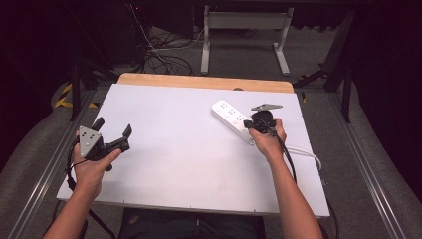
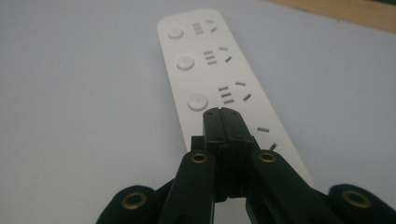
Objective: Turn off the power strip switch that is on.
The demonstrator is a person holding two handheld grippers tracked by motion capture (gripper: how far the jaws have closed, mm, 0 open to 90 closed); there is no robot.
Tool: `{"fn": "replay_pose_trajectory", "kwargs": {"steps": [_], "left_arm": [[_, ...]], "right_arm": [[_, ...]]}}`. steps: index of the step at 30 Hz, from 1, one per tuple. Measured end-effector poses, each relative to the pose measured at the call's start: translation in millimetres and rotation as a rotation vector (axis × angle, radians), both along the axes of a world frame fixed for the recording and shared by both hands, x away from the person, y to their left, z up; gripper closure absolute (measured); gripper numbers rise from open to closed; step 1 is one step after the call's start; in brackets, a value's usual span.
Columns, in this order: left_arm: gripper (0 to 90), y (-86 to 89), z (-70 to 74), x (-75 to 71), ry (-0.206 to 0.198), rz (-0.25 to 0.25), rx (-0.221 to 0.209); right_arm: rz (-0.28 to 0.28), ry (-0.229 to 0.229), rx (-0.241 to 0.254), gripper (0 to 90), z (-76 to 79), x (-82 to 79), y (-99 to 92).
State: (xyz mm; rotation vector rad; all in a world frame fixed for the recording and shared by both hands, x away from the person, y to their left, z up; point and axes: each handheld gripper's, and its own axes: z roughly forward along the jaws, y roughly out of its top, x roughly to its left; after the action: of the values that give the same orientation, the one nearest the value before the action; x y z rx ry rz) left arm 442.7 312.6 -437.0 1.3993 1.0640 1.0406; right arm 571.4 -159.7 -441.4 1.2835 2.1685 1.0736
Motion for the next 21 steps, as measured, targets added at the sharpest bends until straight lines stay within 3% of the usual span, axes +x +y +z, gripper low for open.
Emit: {"fn": "replay_pose_trajectory", "kwargs": {"steps": [3, 4, 8, 9, 10, 11, 12, 13, 14, 16, 21], "left_arm": [[7.5, -0.2, 0.6, -0.4, 0.001, -0.002, 0.001], [7.6, -0.3, 1.0, -0.7, 0.000, -0.003, 0.003], [7.6, -1.2, 1.3, -0.6, -0.002, -0.002, 0.000], [7.6, -1.4, 1.3, -0.3, -0.002, -0.003, -0.001], [7.6, -1.8, 1.3, 0.0, -0.003, -0.004, -0.001], [7.7, -1.8, 1.3, 0.0, -0.003, -0.004, -0.001], [7.7, -1.9, 1.2, 0.2, -0.003, -0.006, -0.002], [7.7, -2.0, 1.2, 0.3, -0.002, -0.006, -0.003], [7.7, -2.1, 1.4, 0.7, -0.004, -0.005, -0.007], [7.7, -2.6, 1.5, 1.0, -0.003, -0.008, -0.005], [7.7, -4.1, 1.8, 1.1, -0.005, -0.012, -0.003]], "right_arm": [[-0.001, -0.035, 0.025, 90.0, 8.7, -7.8, -6.3], [-0.002, -0.058, 0.067, 90.0, 14.6, -17.9, -14.2], [-0.016, -0.102, 0.109, 90.0, 21.1, -35.1, -28.5], [-0.026, -0.124, 0.136, 90.0, 24.3, -40.2, -33.8], [-0.037, -0.183, 0.185, 90.0, 30.9, -51.6, -43.1], [-0.037, -0.183, 0.185, 90.0, 30.9, -51.6, -43.1], [-0.041, -0.234, 0.220, 90.0, 34.4, -65.6, -50.2], [-0.041, -0.234, 0.220, 90.0, 34.4, -65.6, -50.2], [-0.045, -0.274, 0.249, 90.0, 34.8, -80.7, -56.5], [-0.053, -0.308, 0.290, 90.0, 32.5, -94.5, -62.2], [-0.050, -0.413, 0.345, 89.6, 23.1, -115.2, -69.3]]}}
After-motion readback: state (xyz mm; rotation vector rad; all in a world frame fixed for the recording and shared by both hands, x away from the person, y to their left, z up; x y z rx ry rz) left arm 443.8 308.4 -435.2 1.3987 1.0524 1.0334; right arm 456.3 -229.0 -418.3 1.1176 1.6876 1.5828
